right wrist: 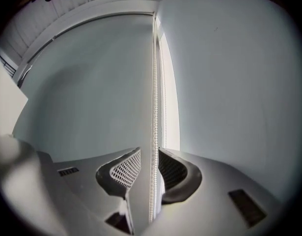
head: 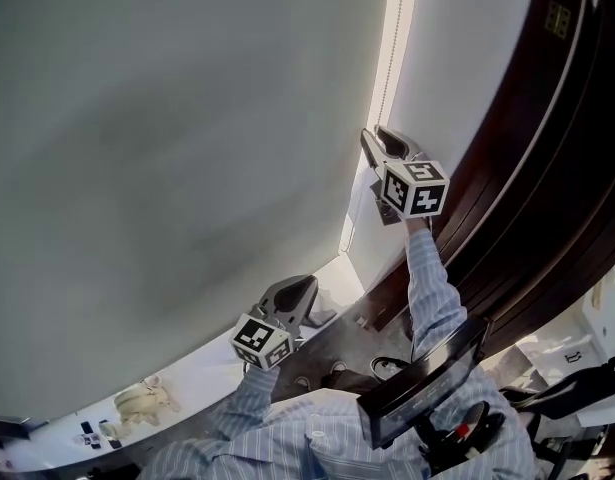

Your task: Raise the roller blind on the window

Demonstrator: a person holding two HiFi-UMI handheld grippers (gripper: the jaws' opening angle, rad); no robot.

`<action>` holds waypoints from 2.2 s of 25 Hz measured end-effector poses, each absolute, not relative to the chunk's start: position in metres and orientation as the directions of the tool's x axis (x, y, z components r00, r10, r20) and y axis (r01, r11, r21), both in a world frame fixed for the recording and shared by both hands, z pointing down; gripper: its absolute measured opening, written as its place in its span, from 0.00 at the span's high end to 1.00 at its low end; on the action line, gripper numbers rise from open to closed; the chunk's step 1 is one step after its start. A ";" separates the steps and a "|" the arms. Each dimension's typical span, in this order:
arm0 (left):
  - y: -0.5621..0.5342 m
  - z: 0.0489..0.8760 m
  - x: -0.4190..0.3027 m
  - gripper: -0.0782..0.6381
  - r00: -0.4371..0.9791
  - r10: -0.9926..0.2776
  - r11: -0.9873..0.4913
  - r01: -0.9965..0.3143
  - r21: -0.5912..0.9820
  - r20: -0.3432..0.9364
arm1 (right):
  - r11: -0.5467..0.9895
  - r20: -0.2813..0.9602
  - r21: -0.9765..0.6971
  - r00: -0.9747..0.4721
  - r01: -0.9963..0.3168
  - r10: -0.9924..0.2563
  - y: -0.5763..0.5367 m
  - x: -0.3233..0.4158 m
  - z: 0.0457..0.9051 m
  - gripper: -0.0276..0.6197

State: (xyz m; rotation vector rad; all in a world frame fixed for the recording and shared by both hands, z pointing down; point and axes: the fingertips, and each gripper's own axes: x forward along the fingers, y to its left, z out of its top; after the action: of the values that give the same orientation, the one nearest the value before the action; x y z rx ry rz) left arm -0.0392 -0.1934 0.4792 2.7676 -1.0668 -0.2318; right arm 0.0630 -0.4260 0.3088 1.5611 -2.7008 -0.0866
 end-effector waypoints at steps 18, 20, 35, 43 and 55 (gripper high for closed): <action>-0.249 0.338 -0.029 0.87 0.738 -0.559 -0.823 -0.548 0.146 -0.379 | 0.627 -0.033 0.010 -0.626 -0.779 -0.779 -0.361 0.063 0.323 0.93; -0.257 0.302 -0.019 0.87 0.753 -0.505 -0.855 -0.503 0.126 -0.422 | 0.623 -0.036 0.047 -0.625 -0.781 -0.780 -0.352 0.060 0.323 0.93; -0.307 0.228 0.060 0.72 0.858 -0.397 -0.910 -0.415 0.017 -0.325 | 0.626 -0.111 -0.021 -0.620 -0.780 -0.776 -0.323 0.062 0.322 0.93; -0.317 0.183 0.084 0.86 0.857 -0.375 -0.911 -0.411 -0.031 -0.353 | 0.621 -0.110 -0.002 -0.617 -0.784 -0.779 -0.317 0.068 0.321 0.93; -0.332 0.207 0.078 0.88 0.801 -0.417 -0.898 -0.436 0.058 -0.430 | 0.559 -0.093 0.045 -0.560 -0.828 -0.823 -0.319 0.072 0.342 0.93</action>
State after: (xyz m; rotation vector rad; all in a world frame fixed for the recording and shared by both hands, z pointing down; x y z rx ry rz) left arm 0.0781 -0.3318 0.2071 3.0226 -0.7157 -0.7050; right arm 0.0719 -0.3194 0.3420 1.4995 -2.8275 -0.1335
